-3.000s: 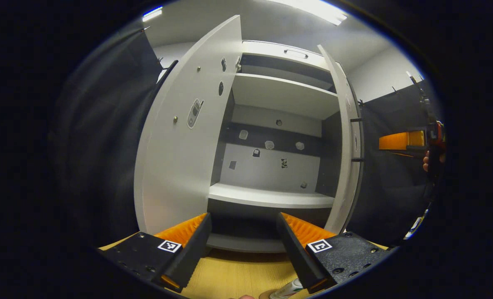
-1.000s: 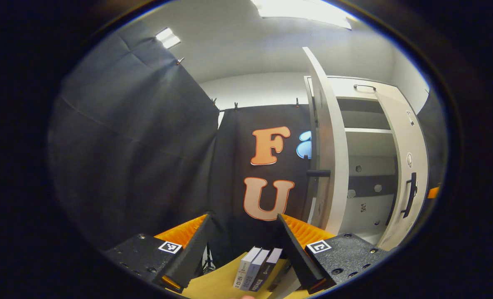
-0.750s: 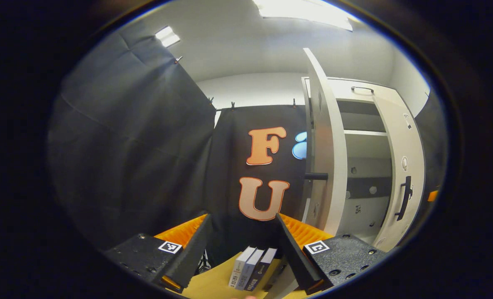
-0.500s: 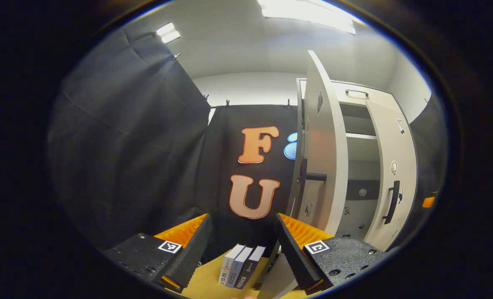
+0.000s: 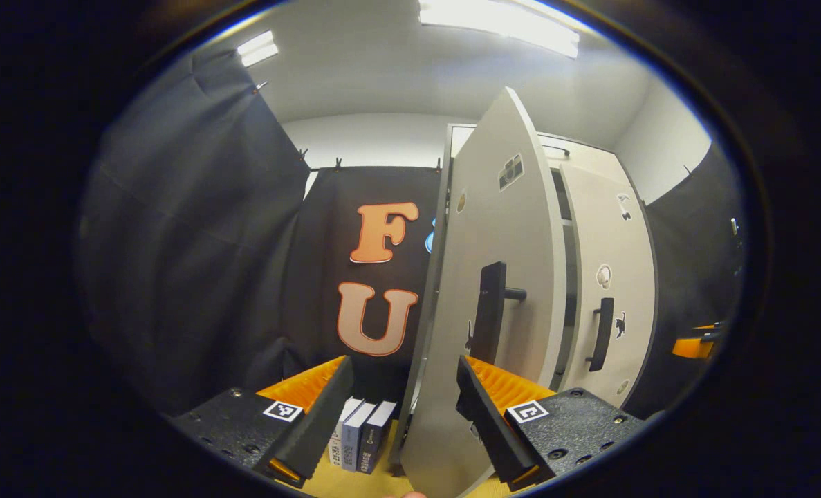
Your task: Grasp the bottle in the cabinet with the left hand and place it on the coaster, then close the right door with the right hand and the left door with the left hand.
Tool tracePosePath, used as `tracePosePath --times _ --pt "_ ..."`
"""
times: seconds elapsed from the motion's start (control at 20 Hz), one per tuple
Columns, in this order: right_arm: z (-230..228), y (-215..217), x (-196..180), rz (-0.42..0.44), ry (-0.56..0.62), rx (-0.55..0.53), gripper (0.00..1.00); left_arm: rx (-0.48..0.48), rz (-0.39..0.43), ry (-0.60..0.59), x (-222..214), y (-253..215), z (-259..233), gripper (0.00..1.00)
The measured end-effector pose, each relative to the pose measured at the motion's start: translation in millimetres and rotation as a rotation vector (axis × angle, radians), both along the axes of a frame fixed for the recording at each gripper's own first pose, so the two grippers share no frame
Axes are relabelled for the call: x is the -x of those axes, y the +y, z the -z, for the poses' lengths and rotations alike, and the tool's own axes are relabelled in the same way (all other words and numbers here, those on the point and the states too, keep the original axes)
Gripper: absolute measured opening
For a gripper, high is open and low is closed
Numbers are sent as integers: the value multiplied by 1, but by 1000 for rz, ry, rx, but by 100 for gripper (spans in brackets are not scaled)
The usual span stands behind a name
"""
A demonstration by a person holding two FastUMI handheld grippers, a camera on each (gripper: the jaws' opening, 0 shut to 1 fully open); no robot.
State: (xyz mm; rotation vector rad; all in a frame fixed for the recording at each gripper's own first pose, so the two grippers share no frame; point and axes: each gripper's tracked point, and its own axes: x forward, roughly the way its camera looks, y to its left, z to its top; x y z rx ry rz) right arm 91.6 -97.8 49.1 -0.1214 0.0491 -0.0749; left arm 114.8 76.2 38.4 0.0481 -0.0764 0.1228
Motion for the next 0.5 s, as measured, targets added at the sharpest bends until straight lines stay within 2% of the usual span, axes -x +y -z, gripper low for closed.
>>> tracePosePath --times 0.1,0.15,0.2,0.35,0.5 --pt "-1 0 2 2 3 2 97 18 34 9 -3 -13 6 92" --pt "-1 1 2 1 3 0 88 36 57 15 -9 -22 8 92" --pt "-1 3 3 1 3 0 97 57 81 21 -14 -33 12 92" --pt "-3 2 7 4 2 3 97 99 166 24 -27 -64 14 93" --pt "-9 -3 14 24 -7 -2 97 95 210 18 -36 -81 10 94"
